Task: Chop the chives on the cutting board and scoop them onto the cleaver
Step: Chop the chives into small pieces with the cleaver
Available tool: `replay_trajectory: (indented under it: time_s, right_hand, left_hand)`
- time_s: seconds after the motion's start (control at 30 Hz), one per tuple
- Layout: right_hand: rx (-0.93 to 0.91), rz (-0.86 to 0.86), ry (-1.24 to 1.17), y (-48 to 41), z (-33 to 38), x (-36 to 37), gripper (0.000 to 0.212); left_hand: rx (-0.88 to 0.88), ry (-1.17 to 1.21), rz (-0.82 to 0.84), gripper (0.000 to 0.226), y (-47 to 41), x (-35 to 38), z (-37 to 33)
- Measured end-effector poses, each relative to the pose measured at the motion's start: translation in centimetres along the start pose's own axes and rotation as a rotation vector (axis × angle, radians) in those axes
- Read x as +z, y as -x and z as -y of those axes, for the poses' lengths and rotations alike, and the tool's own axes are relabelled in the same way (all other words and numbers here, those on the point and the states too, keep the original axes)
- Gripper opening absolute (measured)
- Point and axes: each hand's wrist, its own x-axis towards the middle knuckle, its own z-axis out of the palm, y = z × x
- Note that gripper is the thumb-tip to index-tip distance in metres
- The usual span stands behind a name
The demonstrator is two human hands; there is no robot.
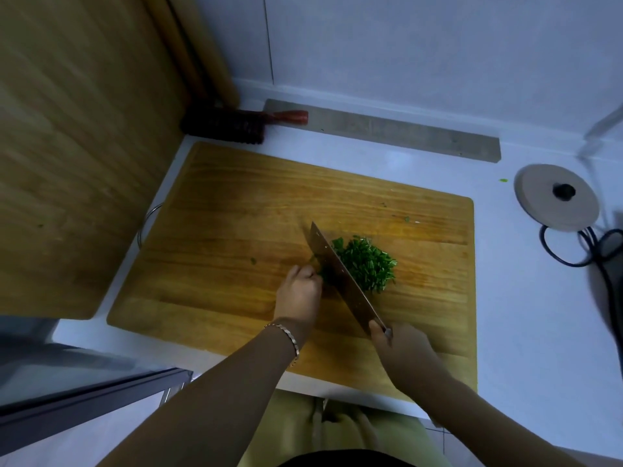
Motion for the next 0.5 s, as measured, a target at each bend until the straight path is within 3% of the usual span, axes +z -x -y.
replay_trajectory:
  time_s: [0.2, 0.37, 0.5]
  right_hand:
    - [-0.030, -0.072, -0.030, -3.0, 2.4, 1.2, 0.039]
    - [-0.005, -0.009, -0.059, -1.6, 0.7, 0.5, 0.035]
    - [0.098, 0.046, -0.214, -2.2, 1.1, -1.2, 0.035]
  left_hand:
    - [0.018, -0.019, 0.005, 0.011, 0.0, -0.3, -0.1]
    - [0.013, -0.003, -0.004, 0.010, 0.1, -0.1, -0.1]
    - [0.015, 0.034, -0.017, 0.012, -0.2, -0.3, -0.3]
